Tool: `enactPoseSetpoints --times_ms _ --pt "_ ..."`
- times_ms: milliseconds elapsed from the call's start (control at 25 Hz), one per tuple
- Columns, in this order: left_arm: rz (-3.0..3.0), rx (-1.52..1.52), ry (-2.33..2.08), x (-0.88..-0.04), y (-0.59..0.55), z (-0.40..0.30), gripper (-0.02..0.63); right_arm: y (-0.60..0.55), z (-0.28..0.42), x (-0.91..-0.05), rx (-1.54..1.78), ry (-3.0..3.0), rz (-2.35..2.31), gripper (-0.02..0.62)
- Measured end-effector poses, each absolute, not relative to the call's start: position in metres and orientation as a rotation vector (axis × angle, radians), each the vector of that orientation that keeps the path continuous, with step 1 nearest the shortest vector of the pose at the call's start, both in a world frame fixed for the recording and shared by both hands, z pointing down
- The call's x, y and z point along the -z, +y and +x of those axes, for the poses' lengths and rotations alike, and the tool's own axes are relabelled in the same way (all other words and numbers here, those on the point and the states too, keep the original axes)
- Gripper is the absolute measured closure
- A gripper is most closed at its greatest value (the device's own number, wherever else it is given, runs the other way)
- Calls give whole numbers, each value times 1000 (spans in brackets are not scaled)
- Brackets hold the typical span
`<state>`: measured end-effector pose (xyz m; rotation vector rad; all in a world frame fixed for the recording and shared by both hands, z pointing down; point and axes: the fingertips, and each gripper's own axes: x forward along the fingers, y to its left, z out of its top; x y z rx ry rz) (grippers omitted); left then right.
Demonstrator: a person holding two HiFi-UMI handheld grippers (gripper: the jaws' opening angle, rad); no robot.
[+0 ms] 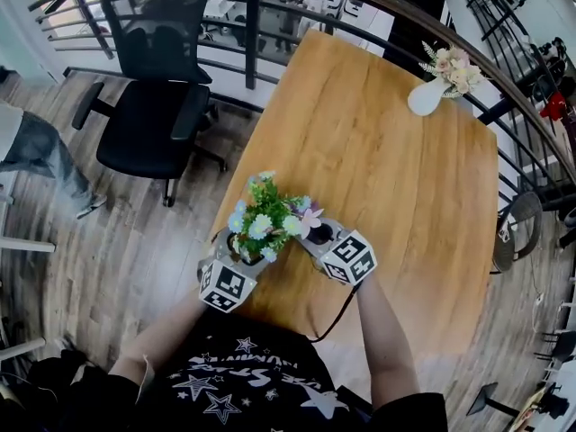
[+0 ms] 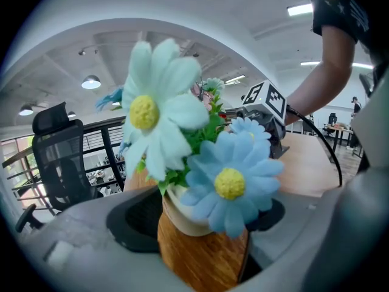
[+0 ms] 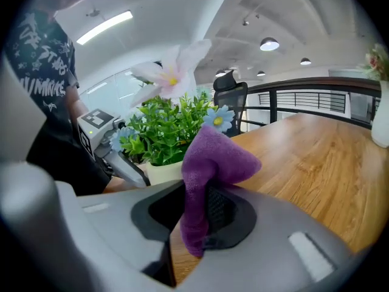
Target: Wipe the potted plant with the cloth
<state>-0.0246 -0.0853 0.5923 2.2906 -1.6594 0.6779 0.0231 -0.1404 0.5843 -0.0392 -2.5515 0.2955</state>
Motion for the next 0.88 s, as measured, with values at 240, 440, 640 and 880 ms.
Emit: enactPoseSetpoints --times_ms 240,440,640,880 --pt "2304 -664 -1664 -592 -87 -25 215 -125 29 -585 -389 -2580 97 515" --pt "2309 -674 -1642 -591 -88 -26 215 -112 32 -584 -442 -2590 195 515" --pt "2307 -679 -1634 -589 -90 -25 215 -92 35 -583 -497 -2594 237 515" --pt "2307 -689 -1621 -590 -89 -23 215 -63 32 -584 -535 -2580 233 515"
